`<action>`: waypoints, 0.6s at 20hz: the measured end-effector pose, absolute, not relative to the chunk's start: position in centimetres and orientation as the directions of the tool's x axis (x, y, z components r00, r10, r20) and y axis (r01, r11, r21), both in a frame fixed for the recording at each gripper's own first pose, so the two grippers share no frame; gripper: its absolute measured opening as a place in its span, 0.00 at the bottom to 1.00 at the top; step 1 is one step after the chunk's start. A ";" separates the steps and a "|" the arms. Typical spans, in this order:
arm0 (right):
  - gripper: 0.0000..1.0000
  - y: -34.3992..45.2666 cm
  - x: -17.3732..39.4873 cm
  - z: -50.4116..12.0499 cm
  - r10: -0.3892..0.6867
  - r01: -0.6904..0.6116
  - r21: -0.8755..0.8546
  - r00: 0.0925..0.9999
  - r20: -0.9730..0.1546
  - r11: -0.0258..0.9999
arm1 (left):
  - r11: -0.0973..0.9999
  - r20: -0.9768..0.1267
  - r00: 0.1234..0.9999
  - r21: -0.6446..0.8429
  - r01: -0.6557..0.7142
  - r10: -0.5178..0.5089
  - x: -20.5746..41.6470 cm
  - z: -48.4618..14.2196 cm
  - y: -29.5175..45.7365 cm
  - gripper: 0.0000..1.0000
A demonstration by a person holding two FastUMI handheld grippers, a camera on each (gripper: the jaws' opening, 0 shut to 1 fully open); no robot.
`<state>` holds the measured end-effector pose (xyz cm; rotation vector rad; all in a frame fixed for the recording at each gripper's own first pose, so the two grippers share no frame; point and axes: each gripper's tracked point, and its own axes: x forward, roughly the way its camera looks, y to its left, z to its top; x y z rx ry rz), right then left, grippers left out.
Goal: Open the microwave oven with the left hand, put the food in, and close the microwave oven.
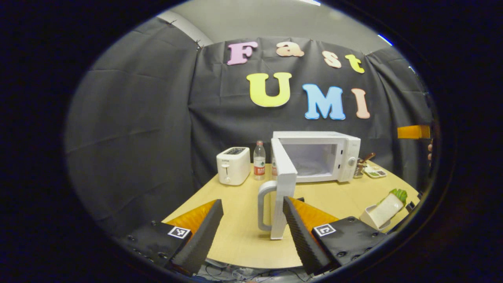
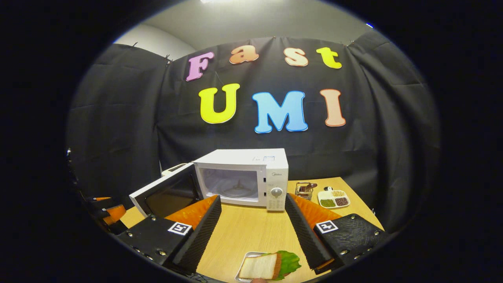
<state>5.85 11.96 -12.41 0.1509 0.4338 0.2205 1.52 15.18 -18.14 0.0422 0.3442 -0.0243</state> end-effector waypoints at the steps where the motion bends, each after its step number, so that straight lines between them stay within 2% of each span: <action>1: 0.99 11.5 5.8 -13.4 0.255 -0.178 0.213 0.868 -0.427 0.961 | 0.999 -0.315 0.949 0.038 0.022 -0.009 1.3 -16.9 14.6 0.98; 7: 0.99 9.2 5.5 -18.2 0.315 -0.175 0.293 0.777 -0.545 0.940 | 0.999 -0.191 0.982 0.048 -0.006 0.015 0.8 -9.9 11.3 0.98; 12: 0.99 8.3 4.0 -23.3 0.371 -0.204 0.319 0.660 -0.653 0.925 | 0.999 -0.094 0.995 0.044 -0.024 0.028 0.9 -5.1 8.4 0.99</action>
